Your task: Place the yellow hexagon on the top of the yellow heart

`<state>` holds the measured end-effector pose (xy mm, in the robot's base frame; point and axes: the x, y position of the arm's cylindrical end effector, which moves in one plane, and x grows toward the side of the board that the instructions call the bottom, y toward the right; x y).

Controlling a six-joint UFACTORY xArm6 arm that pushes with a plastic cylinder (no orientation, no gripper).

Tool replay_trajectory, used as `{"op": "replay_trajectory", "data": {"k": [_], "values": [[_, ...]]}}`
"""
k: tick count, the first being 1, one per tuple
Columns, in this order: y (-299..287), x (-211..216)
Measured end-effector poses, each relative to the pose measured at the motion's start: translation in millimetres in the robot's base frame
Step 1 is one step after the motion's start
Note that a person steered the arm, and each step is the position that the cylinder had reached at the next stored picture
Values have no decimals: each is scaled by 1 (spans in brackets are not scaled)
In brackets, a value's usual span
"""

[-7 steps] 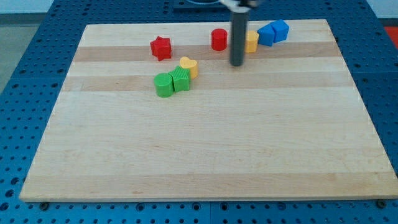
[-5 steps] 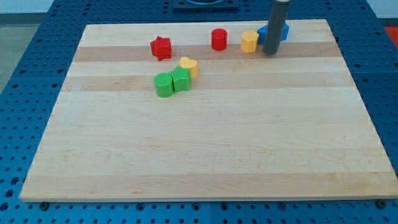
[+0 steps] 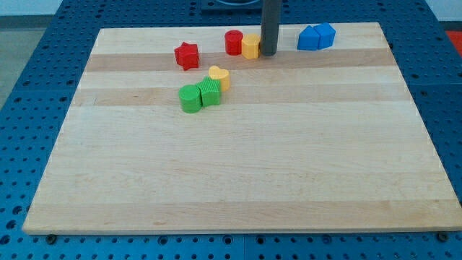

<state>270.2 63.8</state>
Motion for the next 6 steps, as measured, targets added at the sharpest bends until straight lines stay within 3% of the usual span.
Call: {"op": "replay_trajectory", "data": {"k": [1, 4, 5, 6], "values": [[17, -21], [-112, 3], [-50, -10], [-22, -63]]}}
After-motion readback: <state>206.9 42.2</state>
